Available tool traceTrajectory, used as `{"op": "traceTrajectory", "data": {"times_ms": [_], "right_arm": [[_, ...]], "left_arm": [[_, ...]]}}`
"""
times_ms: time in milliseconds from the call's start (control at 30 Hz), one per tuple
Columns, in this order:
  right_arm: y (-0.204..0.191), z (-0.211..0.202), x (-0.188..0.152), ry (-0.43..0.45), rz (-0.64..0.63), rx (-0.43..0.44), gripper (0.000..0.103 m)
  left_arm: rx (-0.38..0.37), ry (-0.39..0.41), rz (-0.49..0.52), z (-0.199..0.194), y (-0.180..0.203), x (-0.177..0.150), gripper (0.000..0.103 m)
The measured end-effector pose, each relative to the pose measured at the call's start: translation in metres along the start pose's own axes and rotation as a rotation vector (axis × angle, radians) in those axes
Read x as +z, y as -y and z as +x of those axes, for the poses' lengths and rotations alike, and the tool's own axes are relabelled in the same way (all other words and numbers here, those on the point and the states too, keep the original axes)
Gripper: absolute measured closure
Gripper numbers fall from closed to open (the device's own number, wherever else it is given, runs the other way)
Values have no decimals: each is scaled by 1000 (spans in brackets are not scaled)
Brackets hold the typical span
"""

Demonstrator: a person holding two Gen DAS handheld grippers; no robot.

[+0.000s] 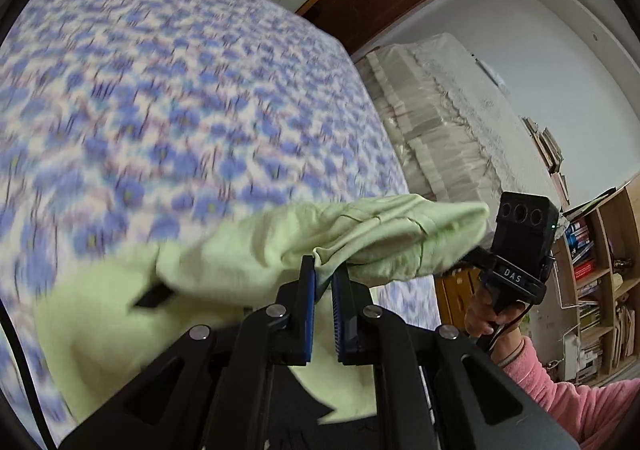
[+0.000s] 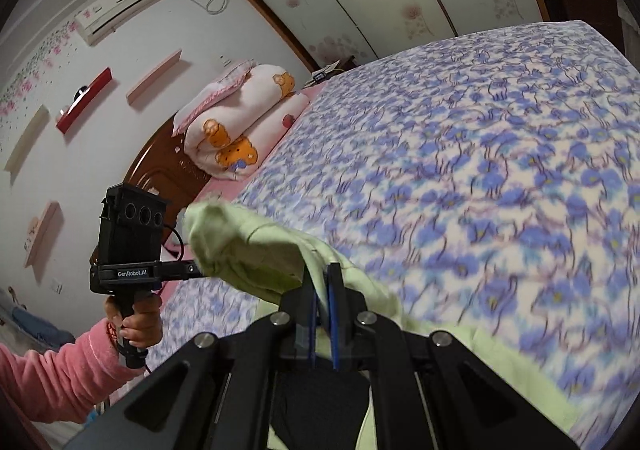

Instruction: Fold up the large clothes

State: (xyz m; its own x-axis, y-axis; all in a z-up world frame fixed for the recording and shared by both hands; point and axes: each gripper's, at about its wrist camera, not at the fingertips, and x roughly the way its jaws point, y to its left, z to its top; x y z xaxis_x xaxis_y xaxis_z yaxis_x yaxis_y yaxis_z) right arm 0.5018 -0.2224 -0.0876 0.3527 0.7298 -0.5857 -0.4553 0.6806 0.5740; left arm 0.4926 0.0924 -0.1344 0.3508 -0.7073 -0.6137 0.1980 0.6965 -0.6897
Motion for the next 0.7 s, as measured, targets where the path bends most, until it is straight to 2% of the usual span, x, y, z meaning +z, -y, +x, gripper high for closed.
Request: {"op": "traceTrajectory", "data": {"times_ms": [133,333,567,633,700], "right_arm": [[-8,0,-45,-44,35,8,98],[3,19,-111,-126,88,-46,98],[23,42,-172,-195,163,-81,95],[25,48,-186,-214,185,-90,95],[24,55,-198,-242,179,-113,95]], "left_arm": [[23,-16,-33,1,-12,-45,97],[58,-75,-94,26,-40,-101,97],[141,-116,-114,48,-64,-140,97],[196,-127,-86,51,-66,-150,97],[220,-132,-70,54,-67,-156,97]]}}
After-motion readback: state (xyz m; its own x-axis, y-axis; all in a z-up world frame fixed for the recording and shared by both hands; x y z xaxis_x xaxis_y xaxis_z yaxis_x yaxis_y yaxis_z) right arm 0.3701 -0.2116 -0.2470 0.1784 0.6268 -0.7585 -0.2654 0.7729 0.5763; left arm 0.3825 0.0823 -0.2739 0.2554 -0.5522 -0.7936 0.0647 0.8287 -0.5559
